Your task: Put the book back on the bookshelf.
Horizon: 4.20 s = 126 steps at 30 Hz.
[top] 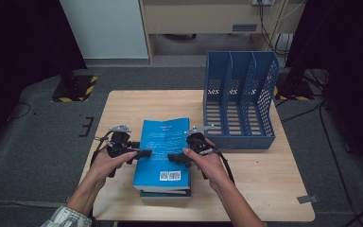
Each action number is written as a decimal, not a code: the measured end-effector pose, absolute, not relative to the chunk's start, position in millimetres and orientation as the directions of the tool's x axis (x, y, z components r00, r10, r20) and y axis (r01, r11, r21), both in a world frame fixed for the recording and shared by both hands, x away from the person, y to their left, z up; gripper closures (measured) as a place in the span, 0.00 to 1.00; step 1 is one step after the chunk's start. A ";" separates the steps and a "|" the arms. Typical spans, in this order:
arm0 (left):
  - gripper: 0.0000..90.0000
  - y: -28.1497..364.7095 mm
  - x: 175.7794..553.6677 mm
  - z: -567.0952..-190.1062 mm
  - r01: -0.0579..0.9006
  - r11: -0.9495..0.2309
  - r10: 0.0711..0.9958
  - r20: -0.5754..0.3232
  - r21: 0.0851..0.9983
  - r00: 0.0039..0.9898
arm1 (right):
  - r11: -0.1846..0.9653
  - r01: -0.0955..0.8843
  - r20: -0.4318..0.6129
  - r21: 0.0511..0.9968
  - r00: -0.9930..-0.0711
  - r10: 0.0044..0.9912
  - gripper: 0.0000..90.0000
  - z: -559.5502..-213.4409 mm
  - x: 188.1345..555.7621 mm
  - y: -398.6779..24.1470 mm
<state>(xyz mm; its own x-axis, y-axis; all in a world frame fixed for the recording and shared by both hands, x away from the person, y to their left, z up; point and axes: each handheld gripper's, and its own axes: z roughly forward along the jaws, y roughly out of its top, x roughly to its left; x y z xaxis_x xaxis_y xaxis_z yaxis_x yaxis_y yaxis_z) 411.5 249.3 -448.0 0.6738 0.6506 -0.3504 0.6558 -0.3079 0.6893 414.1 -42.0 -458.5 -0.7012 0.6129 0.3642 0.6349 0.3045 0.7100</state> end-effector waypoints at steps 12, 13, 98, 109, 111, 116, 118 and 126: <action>0.52 256.4 411.0 -439.8 0.658 -0.308 0.669 -0.335 0.687 0.664 | 0.334 0.628 0.337 0.703 -0.708 0.621 0.14 -442.9 422.7 -36.4; 0.53 257.0 411.2 -439.4 0.658 -0.306 0.669 -0.337 0.688 0.663 | 0.336 0.630 0.340 0.700 -0.708 0.619 0.14 -442.6 423.5 -36.1; 0.80 259.5 479.2 -327.0 0.513 -0.449 0.683 -0.089 0.732 0.725 | 0.313 0.399 0.135 0.862 -0.775 0.618 0.66 -342.3 488.0 -24.6; 0.79 254.0 445.6 -322.6 0.474 -0.468 0.687 -0.031 0.746 0.726 | 0.335 0.330 0.064 0.883 -0.790 0.610 0.66 -343.1 451.3 -28.5; 0.79 254.3 442.2 -323.3 0.468 -0.461 0.683 -0.035 0.754 0.729 | 0.340 0.323 0.056 0.883 -0.792 0.607 0.66 -343.7 446.0 -29.7; 0.79 256.5 437.8 -324.7 0.464 -0.454 0.678 -0.043 0.761 0.734 | 0.352 0.310 0.046 0.883 -0.804 0.593 0.65 -344.1 437.5 -31.3; 0.79 256.8 437.3 -324.2 0.461 -0.461 0.672 -0.041 0.758 0.739 | 0.355 0.302 0.038 0.885 -0.807 0.590 0.64 -344.2 434.6 -30.7; 0.77 259.2 433.3 -326.9 0.449 -0.450 0.665 -0.046 0.772 0.745 | 0.359 0.286 0.031 0.889 -0.818 0.574 0.62 -345.4 427.0 -31.7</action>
